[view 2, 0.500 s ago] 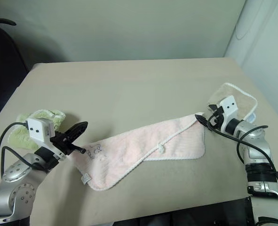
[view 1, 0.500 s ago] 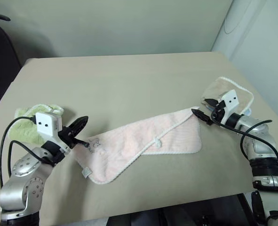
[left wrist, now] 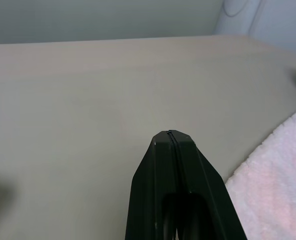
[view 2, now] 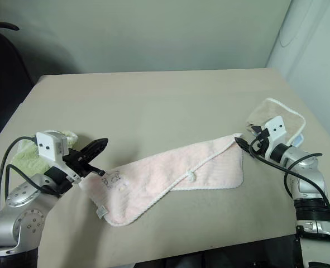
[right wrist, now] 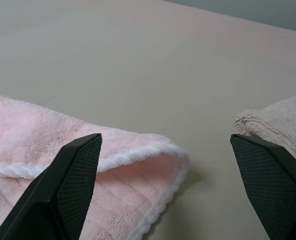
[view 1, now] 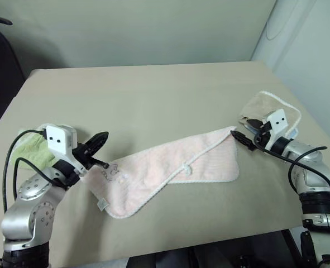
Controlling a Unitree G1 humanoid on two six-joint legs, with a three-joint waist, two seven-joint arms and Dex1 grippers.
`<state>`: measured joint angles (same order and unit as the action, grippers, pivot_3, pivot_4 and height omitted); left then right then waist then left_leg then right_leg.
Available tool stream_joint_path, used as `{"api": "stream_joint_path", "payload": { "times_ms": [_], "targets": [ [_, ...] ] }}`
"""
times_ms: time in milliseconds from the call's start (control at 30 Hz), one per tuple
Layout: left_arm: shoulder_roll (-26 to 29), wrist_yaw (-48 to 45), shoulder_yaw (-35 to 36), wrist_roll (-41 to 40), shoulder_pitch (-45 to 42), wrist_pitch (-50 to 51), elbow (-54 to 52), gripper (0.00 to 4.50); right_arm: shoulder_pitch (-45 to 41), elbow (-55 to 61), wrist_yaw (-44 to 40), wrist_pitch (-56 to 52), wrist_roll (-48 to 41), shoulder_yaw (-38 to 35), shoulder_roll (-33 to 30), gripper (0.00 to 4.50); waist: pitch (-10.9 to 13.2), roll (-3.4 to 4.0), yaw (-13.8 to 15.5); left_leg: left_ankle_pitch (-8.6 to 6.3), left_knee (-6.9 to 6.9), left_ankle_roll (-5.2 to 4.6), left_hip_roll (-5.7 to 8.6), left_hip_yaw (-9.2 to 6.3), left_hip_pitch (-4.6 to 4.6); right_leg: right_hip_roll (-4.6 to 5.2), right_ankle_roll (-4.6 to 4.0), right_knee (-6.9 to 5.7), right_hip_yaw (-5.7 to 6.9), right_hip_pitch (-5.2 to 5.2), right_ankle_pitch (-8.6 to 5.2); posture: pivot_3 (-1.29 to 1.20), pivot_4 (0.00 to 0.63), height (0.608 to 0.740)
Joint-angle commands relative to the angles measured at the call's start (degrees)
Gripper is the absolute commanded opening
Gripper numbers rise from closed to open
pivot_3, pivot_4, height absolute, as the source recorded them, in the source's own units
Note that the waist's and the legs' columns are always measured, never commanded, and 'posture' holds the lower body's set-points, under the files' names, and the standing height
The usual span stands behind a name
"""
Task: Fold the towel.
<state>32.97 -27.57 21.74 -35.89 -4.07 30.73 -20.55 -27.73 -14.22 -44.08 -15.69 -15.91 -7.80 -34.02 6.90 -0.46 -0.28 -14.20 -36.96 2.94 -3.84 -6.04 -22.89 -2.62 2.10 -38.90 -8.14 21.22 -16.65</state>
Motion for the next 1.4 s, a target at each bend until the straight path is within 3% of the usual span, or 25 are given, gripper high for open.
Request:
{"api": "stream_joint_path", "payload": {
  "times_ms": [33, 733, 1067, 1233, 1400],
  "targets": [
    [0.25, -0.38, 0.02, 0.36, -0.30, -0.65, -0.83, 0.00, -1.55, -0.06, 0.11, 2.47, 0.43, -1.56, -1.71, 4.34, 0.00, 0.00, 0.00, 0.00, 0.00, 0.00, 0.00, 0.00, 0.00, 0.00, 0.00, 0.00, 0.00, 0.00, 0.00, 0.00, 0.150, 0.740],
    [0.36, -1.99, 0.64, -0.59, 5.78, -0.49, -5.80, 0.00, -8.68, -10.02, -7.17, 10.76, 4.92, 3.07, -4.19, 4.34, 0.00, 0.00, 0.06, -0.01, 0.02, -0.01, -0.01, 0.00, 0.00, 0.00, 0.00, -0.02, 0.01, 0.00, 0.00, 0.00, 0.150, 0.740],
    [20.16, -29.04, 2.02, -5.17, 15.14, 2.34, -7.09, 0.00, -19.47, -27.39, -17.39, 32.20, 17.93, 14.20, -10.47, 4.34, 0.01, 0.01, -0.11, -0.03, 0.15, -0.03, -0.07, 0.00, 0.00, -0.02, -0.09, -0.05, 0.01, 0.07, 0.00, 0.00, 0.150, 0.740],
    [26.30, -35.21, 1.04, -5.08, 14.80, 2.88, -7.09, 0.00, -27.95, -41.53, -15.02, 42.17, 24.86, 18.93, -8.39, 4.34, 0.01, 0.02, -0.20, -0.07, 0.16, -0.10, -0.09, -0.06, -0.01, 0.00, -0.16, -0.04, 0.04, 0.08, 0.04, 0.00, 0.150, 0.740],
    [28.25, -37.77, 0.12, -5.77, 16.37, 4.52, -9.65, 0.00, -33.77, -50.84, -10.06, 48.88, 32.02, 23.34, -6.72, 4.34, 0.01, 0.03, -0.49, -0.09, 0.35, -0.13, -0.12, -0.05, -0.03, 0.02, -0.23, -0.02, 0.07, 0.17, 0.04, 0.00, 0.150, 0.740]
  ]
}}
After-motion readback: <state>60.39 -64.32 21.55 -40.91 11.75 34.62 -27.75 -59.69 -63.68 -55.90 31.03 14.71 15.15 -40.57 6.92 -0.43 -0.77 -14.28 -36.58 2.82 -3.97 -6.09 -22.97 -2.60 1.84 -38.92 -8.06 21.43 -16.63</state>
